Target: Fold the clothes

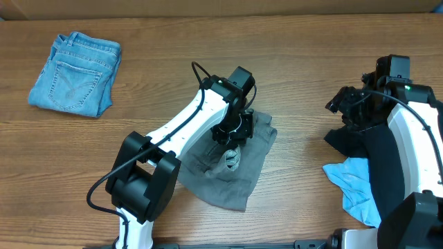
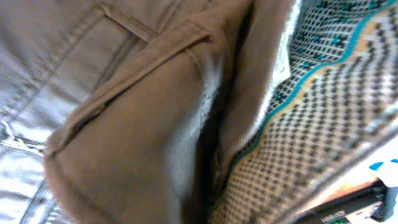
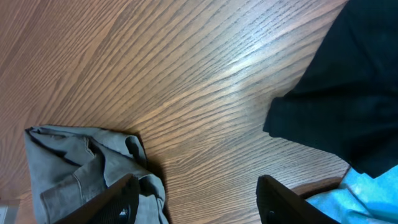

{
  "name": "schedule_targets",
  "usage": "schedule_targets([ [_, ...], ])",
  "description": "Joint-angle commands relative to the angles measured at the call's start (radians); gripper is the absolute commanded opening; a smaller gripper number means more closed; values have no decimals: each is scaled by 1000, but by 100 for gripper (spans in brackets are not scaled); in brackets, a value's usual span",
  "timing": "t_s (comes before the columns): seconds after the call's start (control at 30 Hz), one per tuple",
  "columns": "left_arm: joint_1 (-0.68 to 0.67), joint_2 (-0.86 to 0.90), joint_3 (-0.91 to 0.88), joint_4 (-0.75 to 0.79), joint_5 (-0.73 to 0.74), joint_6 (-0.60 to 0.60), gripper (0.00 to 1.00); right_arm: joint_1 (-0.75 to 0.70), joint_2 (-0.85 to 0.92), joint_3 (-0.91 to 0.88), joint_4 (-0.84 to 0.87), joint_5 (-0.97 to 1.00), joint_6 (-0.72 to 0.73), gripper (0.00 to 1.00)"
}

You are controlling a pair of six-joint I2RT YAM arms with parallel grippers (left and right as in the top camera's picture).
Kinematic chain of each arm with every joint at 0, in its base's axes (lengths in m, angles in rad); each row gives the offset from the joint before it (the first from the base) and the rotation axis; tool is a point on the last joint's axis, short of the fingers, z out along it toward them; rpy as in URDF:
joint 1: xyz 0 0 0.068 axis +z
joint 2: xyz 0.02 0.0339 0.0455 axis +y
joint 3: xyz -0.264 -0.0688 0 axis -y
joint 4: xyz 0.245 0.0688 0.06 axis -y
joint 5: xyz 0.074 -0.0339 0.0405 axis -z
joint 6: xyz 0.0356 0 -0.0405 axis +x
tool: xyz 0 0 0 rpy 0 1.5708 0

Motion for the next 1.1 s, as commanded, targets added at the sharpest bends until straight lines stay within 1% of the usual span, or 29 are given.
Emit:
schedule_targets([
  [0.0,-9,6,-1,-13,46,9,26,-3,-14,15,5,-4,2,64],
  [0.07,-5,5,16,-43,44,42,30,-3,-14,15,5,-4,2,64],
  [0.13,6,-1,70,-111,29,93,37,-3,-14,15,4,-4,2,64],
  [0.17,12,-10,109,-150,14,116,37,-3,-14,15,2,-4,2,64],
  [0.27,24,-46,238,-266,-129,135,40,-3,-14,15,-3,-5,2,64],
  [0.33,34,-75,330,-335,-267,135,48,-2,-14,15,-10,-17,-5,64],
  [0.4,49,-105,404,-381,-414,135,60,2,-14,15,-6,-98,-83,64],
  [0.43,60,-115,418,-389,-456,135,64,11,-14,15,-3,-164,-139,63],
  [0.47,78,-125,424,-390,-483,135,64,24,-14,15,-1,-225,-191,63],
  [0.5,113,-128,423,-394,-481,135,60,51,-14,15,1,-303,-249,63],
  [0.53,135,-124,417,-397,-468,135,56,74,-14,15,1,-334,-270,62],
  [0.57,156,-121,404,-397,-445,136,50,106,-14,15,2,-351,-278,62],
  [0.6,199,-117,360,-392,-376,156,41,178,-14,15,9,-357,-289,62],
  [0.63,217,-114,329,-382,-342,171,36,211,-14,15,15,-357,-290,62],
  [0.67,235,-113,289,-369,-306,182,31,259,-14,15,29,-357,-289,58],
  [0.73,261,-111,187,-326,-255,189,24,347,-13,14,71,-348,-288,54],
  [0.8,277,-111,96,-282,-225,196,19,433,-12,3,142,-321,-288,49],
  [0.83,293,-111,0,-237,-219,194,17,490,-2,-6,183,-264,-267,47],
  [0.9,306,-111,-83,-188,-192,195,16,537,23,-6,190,-171,-223,42],
  [0.97,322,-111,-166,-128,-140,195,17,565,70,-6,175,-89,-200,36],
  [1.0,325,-111,-198,-103,-128,195,18,567,97,-6,169,-73,-200,32],
  [1.07,328,-111,-261,-61,-122,195,22,561,177,-6,155,-64,-195,28],
])
